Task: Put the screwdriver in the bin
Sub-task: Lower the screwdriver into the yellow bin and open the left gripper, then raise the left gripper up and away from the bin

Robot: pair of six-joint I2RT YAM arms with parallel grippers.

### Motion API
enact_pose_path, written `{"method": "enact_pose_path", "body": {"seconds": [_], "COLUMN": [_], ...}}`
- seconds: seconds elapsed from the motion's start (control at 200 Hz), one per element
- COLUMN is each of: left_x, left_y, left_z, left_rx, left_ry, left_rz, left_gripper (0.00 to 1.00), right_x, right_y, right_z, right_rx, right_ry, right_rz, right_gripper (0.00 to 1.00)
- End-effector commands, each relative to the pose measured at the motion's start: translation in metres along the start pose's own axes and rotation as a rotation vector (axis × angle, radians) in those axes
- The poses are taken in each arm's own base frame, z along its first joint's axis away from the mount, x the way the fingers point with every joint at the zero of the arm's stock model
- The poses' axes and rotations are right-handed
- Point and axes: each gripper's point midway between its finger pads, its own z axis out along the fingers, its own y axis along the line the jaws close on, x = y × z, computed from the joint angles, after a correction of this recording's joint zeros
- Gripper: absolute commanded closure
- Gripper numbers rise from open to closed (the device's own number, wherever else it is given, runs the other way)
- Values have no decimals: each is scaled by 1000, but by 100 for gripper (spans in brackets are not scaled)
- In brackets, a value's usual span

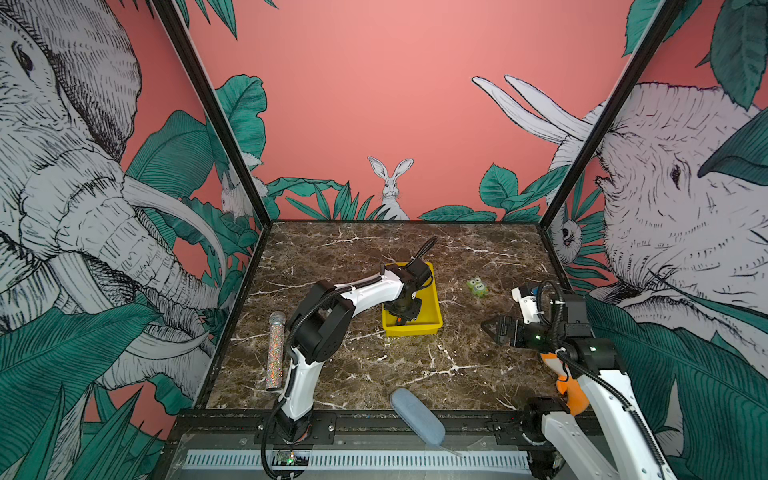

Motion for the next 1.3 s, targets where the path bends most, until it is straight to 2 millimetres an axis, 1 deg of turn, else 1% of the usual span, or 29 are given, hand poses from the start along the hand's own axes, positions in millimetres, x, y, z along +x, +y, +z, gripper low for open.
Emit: {"method": "enact_pose_path", "body": {"seconds": [0.0,0.065,0.3,0.465,0.62,0.906,0.966,1.006,1.061,1.156,1.201,1.296], "left_x": [-8,-8,-8,-12,-18,-34,-37,-39,-41,-46,-48,-51], "left_y": [-5,-5,-4,-4,-7,-14,-14,-15,-15,-14,-12,-7], "left_z": [-14,-15,-16,-22,-34,-65,-72,-78,-84,-92,-96,-103], "left_rx": [12,10,4,9,23,63,70,72,76,72,65,66], "left_ry": [-28,-29,-29,-48,-78,-162,-180,-194,-215,-252,-264,-283], "left_rz": [-11,-10,-12,-20,-21,-11,-7,-4,10,35,45,48], "left_gripper": [67,64,58,55,52,41,35,29,17,4,1,1], "right_x": [-2,-2,-3,-2,-3,-3,-3,-3,-3,-3,-3,-3], "right_y": [2,3,3,3,3,0,0,0,0,-2,-2,-3], "right_z": [0,0,0,0,-1,-1,-1,-1,-1,-1,0,-1], "right_rx": [-17,-17,-16,-16,-17,-1,0,-1,3,9,12,17], "right_ry": [-11,-12,-14,-13,-15,-19,-21,-22,-22,-21,-20,-25], "right_rz": [-7,-9,-9,-9,-10,-7,-9,-9,-6,-5,-4,-5], "right_gripper": [1,1,1,1,1,1,1,1,1,1,1,1]}}
